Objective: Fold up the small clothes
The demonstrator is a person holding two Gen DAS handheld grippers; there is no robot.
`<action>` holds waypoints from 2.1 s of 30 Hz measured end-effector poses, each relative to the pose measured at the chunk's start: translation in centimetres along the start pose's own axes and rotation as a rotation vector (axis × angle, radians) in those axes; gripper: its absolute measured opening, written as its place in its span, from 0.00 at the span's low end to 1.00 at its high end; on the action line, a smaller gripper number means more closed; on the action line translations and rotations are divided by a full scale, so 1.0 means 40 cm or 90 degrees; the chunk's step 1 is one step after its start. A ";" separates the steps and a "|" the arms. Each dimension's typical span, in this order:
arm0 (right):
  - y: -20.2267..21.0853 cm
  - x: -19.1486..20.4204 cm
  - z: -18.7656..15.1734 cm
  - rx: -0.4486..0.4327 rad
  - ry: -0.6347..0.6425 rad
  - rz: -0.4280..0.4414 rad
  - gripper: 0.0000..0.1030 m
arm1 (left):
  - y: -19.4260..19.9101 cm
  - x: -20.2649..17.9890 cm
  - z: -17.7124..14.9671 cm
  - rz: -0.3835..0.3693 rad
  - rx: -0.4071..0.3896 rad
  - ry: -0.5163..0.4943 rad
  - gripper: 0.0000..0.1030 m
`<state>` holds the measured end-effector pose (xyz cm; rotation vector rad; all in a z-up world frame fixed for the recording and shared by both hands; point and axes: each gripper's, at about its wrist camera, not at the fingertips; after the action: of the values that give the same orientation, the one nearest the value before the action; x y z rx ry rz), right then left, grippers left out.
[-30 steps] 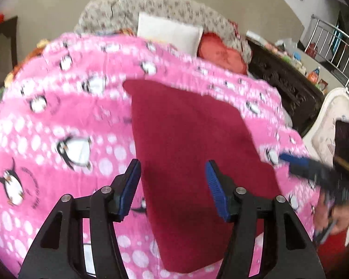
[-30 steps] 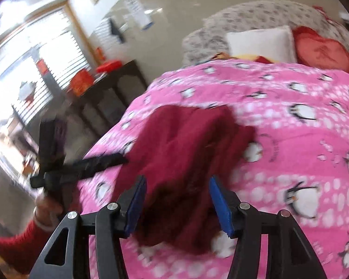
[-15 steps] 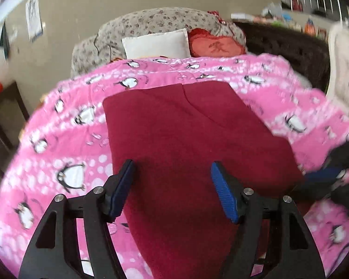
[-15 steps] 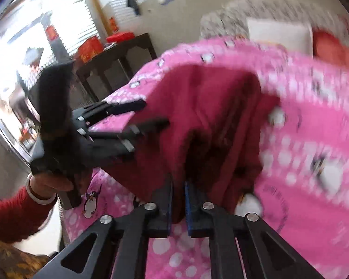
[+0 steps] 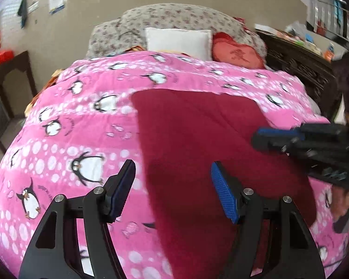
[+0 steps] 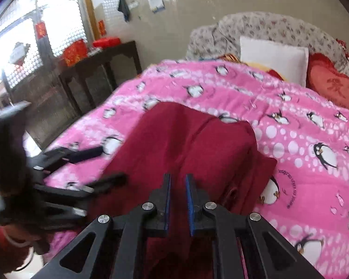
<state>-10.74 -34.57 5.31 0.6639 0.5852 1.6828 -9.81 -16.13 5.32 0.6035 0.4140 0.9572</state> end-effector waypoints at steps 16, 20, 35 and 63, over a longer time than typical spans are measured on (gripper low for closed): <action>0.111 0.052 -0.067 -0.013 0.032 0.015 0.22 | -0.051 0.021 0.010 -0.002 0.024 0.048 0.66; 0.071 0.054 -0.108 0.011 0.067 -0.042 0.22 | -0.051 0.016 0.009 -0.005 0.027 0.051 0.66; 0.135 0.023 -0.113 -0.033 -0.027 -0.002 0.27 | -0.028 -0.017 0.000 0.018 0.027 0.033 0.66; 0.232 0.083 -0.121 -0.086 -0.097 -0.094 0.44 | 0.149 -0.048 -0.045 0.078 -0.045 0.078 0.66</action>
<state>-21.11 -33.30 8.68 0.6289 0.3984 1.5057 -15.58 -14.67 7.90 0.5123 0.4542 1.1260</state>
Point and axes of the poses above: each gripper's, at about its wrist camera, not at the fingertips, and y roughly against the way its jaws point, x to its left, z to its top, and after that the axes turned 2 degrees about -z, right-handed
